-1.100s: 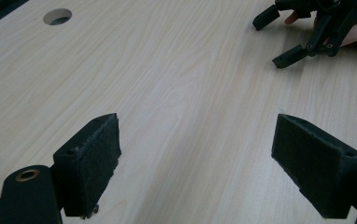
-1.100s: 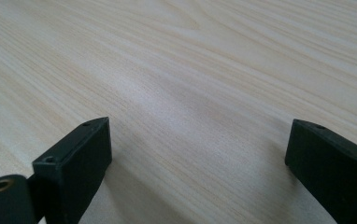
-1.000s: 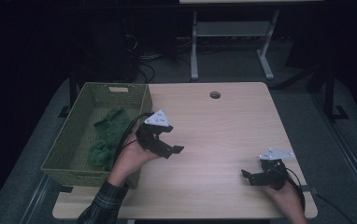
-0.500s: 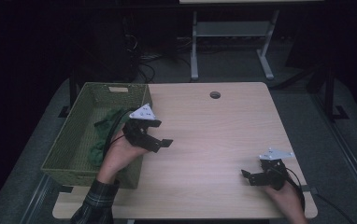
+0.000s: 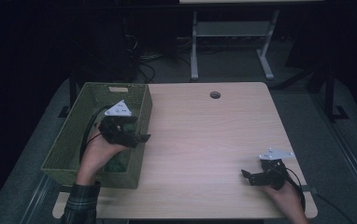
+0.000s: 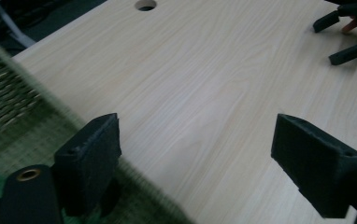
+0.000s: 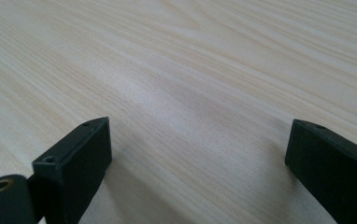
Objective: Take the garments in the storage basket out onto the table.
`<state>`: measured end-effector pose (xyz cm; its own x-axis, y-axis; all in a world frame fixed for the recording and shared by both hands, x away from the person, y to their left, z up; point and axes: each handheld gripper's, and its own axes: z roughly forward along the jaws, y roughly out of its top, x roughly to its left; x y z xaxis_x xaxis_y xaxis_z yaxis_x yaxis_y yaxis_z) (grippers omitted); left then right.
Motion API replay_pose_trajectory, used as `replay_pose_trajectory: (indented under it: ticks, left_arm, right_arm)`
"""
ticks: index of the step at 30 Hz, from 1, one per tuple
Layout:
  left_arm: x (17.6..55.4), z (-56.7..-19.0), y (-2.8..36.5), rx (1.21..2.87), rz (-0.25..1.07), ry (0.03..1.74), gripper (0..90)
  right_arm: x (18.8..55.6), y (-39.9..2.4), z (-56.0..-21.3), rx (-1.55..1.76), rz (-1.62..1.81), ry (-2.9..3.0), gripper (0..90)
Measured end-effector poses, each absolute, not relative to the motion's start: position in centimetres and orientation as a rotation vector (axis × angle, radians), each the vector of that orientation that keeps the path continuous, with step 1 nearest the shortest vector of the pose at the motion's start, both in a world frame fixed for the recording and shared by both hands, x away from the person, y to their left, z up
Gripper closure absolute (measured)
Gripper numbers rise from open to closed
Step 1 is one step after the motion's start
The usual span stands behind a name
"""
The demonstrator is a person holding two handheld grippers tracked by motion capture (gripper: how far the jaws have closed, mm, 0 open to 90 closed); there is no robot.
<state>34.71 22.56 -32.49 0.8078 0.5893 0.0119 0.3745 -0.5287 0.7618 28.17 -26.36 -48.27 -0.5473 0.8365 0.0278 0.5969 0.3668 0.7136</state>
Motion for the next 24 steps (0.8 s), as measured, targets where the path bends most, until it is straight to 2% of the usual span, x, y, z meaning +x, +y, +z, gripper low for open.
replay_pose_trajectory:
  ticks: [7,10,19,24]
  left_arm:
    - [34.8,-32.7,25.6,2.173,0.384,0.773,23.1]
    - [34.9,-32.9,26.5,2.183,0.392,0.786,28.2]
    - [35.5,-34.2,28.3,2.233,0.425,0.847,41.6]
    - [35.9,-35.2,29.0,2.254,0.432,0.875,44.5]
  right_arm:
    - [28.2,-26.4,-48.3,1.259,0.983,2.293,6.9]
    - [28.2,-26.4,-48.3,1.258,0.983,2.293,6.9]
    - [28.2,-26.4,-48.3,1.258,0.983,2.293,6.9]
    - [28.2,-26.4,-48.3,1.258,0.983,2.294,6.9]
